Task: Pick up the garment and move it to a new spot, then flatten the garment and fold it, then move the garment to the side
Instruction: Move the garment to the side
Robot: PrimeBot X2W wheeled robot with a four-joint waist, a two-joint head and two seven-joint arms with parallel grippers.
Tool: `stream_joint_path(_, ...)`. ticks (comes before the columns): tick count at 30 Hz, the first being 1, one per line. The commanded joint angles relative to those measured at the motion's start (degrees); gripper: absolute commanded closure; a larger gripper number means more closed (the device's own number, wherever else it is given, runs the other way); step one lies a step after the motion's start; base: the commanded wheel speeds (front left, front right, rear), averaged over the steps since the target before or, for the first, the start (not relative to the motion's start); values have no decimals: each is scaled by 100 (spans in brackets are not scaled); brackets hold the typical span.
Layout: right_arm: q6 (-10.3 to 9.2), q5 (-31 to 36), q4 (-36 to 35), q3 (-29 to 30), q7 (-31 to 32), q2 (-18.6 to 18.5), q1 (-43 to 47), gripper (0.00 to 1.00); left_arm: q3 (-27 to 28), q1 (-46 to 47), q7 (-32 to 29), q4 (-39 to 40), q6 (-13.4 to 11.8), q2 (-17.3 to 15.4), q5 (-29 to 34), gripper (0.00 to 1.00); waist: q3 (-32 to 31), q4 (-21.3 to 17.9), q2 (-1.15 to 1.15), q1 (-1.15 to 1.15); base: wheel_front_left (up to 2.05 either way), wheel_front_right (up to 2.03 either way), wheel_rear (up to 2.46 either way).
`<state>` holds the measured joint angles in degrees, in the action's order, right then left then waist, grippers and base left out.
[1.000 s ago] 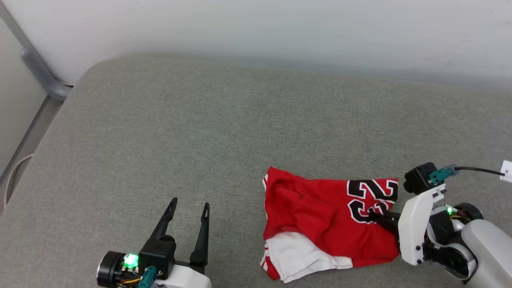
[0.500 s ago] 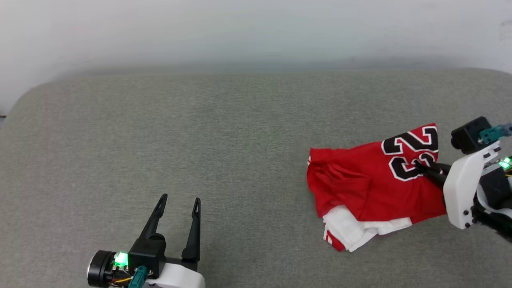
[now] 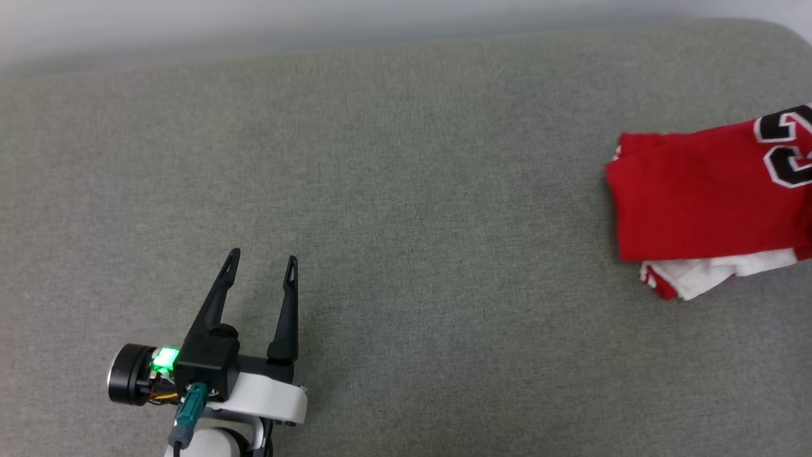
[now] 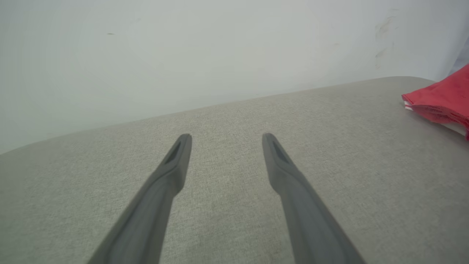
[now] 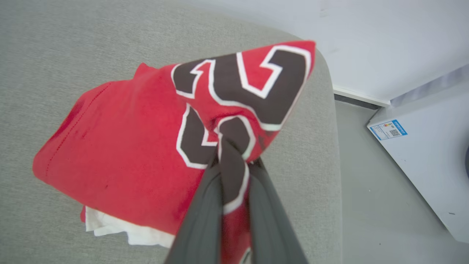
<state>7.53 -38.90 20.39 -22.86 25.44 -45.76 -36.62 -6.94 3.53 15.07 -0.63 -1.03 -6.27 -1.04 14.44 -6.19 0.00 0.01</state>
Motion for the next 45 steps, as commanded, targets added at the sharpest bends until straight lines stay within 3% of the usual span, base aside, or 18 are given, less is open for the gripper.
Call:
stream_joint_path(1,-9,112,127,101,-13,-86,-181,100,8,118,12,60,2,-19,50,0,273,13,0,-1,0,0,0)
stream_joint_path(12,-9,1089,1503,1244,10,-490,-748,100,-107,556,12,276,-8,13,83,0,1019,331,0,-1,0,0,0)
stream_joint_path(21,-9,1675,2071,2060,-127,-216,-773,100,-138,659,12,293,-57,43,62,0,1175,400,0,-1,0,0,0)
stream_joint_path(22,-9,1747,2101,2146,-144,-160,-772,80,-139,662,12,284,-66,45,61,0,1160,398,0,-1,0,0,0)
stream_joint_path(23,-9,1825,2122,2200,-152,-102,-749,44,-142,661,12,275,-74,45,59,0,1132,393,0,-1,0,0,0)
stream_joint_path(24,-9,1906,2132,2262,-176,-56,-724,0,-141,655,12,268,-80,44,58,0,1098,389,0,-1,0,0,0)
stream_joint_path(29,-9,2310,2078,2690,-494,129,-574,0,-157,540,12,242,-100,38,50,0,820,401,0,-1,0,0,0)
stream_joint_path(35,-9,2694,1463,3132,-1333,453,-193,0,-127,264,12,191,-164,69,-7,0,345,433,0,-1,0,0,0)
stream_joint_path(45,-9,3294,-218,3553,-2787,1883,693,0,-53,-240,12,86,-185,57,-63,0,-396,574,0,-1,0,0,0)
